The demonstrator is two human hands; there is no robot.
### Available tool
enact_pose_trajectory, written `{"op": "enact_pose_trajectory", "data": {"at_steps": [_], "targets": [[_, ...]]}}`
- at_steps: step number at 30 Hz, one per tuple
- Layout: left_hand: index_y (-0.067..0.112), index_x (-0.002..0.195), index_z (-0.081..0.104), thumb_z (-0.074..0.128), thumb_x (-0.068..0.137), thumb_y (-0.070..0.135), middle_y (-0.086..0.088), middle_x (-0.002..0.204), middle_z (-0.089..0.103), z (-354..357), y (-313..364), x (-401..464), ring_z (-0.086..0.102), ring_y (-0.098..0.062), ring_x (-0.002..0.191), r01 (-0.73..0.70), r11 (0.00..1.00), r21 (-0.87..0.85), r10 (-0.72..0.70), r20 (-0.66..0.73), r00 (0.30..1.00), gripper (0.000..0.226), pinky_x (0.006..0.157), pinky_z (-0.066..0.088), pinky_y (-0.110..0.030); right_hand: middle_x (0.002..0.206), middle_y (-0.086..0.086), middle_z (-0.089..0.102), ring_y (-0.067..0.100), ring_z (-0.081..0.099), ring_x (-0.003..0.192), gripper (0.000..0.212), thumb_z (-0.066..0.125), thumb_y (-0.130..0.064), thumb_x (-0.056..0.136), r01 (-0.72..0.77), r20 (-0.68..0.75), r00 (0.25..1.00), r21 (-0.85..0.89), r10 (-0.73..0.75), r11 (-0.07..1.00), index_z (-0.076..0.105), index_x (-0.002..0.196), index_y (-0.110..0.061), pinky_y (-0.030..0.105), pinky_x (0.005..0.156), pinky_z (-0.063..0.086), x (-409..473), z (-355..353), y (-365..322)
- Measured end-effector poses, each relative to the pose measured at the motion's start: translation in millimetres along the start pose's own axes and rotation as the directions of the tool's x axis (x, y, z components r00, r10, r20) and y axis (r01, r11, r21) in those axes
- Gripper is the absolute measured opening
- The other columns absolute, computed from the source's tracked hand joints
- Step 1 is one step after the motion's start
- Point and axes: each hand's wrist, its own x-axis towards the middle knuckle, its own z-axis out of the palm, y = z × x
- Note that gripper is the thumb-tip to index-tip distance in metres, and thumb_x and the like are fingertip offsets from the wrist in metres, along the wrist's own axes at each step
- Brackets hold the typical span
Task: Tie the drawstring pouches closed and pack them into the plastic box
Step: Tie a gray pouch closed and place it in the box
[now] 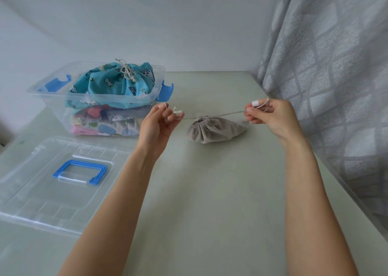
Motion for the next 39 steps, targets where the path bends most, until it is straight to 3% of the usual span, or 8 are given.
{"op": "enact_pose_trajectory", "data": {"at_steps": [4,7,12,17,23,27,34,39], "targets": [[0.013,0.078,0.045,0.039,0.098,0.006,0.006,0.055,0.034,3.7,-2.4,-5.5,0.034,-0.004,0.044,-0.046,0.952,0.303,0.050,-0.005,0.999,0.022,0.058,0.050,-0.018,0.053,-0.011,0.064,-0.001,0.061,0.051,0.007,0.063,0.001,0.084,0.020,-0.151,0.988,-0.011,-0.021,1.000,0.067,0.089,0.000,0.011,0.055,0.049,6.4,-3.0,9.6],[0.013,0.083,0.047,0.040,0.099,0.012,0.003,0.062,0.034,6.0,-2.4,-6.9,0.037,-0.003,0.047,-0.077,0.898,0.433,0.087,-0.004,0.996,0.018,0.057,0.048,-0.017,0.063,-0.004,0.066,-0.001,0.062,0.053,0.010,0.066,0.000,0.081,-0.011,-0.077,0.997,-0.135,0.001,0.991,0.068,0.091,0.002,0.014,0.060,0.052,6.9,-6.1,13.7],[0.014,0.082,0.046,0.039,0.100,0.012,0.002,0.066,0.039,9.2,-1.2,-7.3,0.038,-0.004,0.048,-0.114,0.898,0.426,0.113,0.027,0.993,0.019,0.067,0.054,-0.023,0.106,-0.002,0.068,0.012,0.061,0.091,0.027,0.080,-0.020,0.070,0.022,0.287,0.950,-0.444,0.119,0.896,0.065,0.088,-0.033,0.026,0.086,0.045,-0.4,-14.3,2.3],[0.012,0.083,0.045,0.040,0.099,0.011,0.000,0.068,0.041,12.4,-2.5,-7.4,0.044,-0.008,0.053,-0.136,0.900,0.414,0.128,0.046,0.991,0.017,0.071,0.055,-0.027,0.086,0.000,0.071,0.009,0.064,0.076,0.019,0.082,-0.019,0.068,0.133,0.512,0.857,-0.342,0.066,0.930,0.068,0.082,-0.023,0.025,0.079,0.050,-13.4,17.5,-21.4],[0.012,0.084,0.047,0.040,0.099,0.012,0.000,0.069,0.044,10.5,0.5,-7.6,0.048,-0.008,0.056,-0.147,0.904,0.401,0.140,0.045,0.989,0.017,0.070,0.055,-0.027,0.076,-0.011,0.063,0.011,0.060,0.075,0.026,0.081,-0.032,0.067,0.221,0.392,0.917,-0.639,0.065,0.737,0.059,0.080,-0.026,0.031,0.073,0.047,-16.0,60.8,-9.9],[0.012,0.084,0.047,0.039,0.099,0.013,0.001,0.069,0.045,11.7,0.7,-9.3,0.048,-0.008,0.057,-0.147,0.904,0.401,0.141,0.044,0.989,0.017,0.069,0.055,-0.027,0.079,-0.011,0.061,0.010,0.056,0.074,0.026,0.078,-0.030,0.072,0.205,0.275,0.961,-0.607,-0.038,0.768,0.057,0.086,-0.023,0.026,0.067,0.039,-17.4,58.4,-7.3],[0.013,0.085,0.048,0.040,0.099,0.013,0.001,0.069,0.045,10.3,0.3,-7.8,0.048,-0.007,0.057,-0.148,0.894,0.422,0.143,0.043,0.989,0.016,0.069,0.055,-0.026,0.071,-0.012,0.060,0.006,0.054,0.067,0.010,0.071,-0.020,0.080,0.227,0.340,0.940,-0.544,-0.036,0.808,0.067,0.089,-0.020,0.026,0.068,0.045,-13.5,62.3,4.1],[0.014,0.085,0.048,0.040,0.099,0.014,0.002,0.068,0.045,5.2,-4.7,-5.4,0.040,-0.003,0.049,-0.165,0.835,0.525,0.181,0.021,0.983,0.016,0.052,0.040,-0.017,0.069,0.000,0.062,0.004,0.054,0.050,0.005,0.063,-0.016,0.089,0.142,0.396,0.918,-0.300,-0.012,0.943,0.062,0.084,-0.015,0.015,0.058,0.041,-13.4,48.8,1.0]]}}
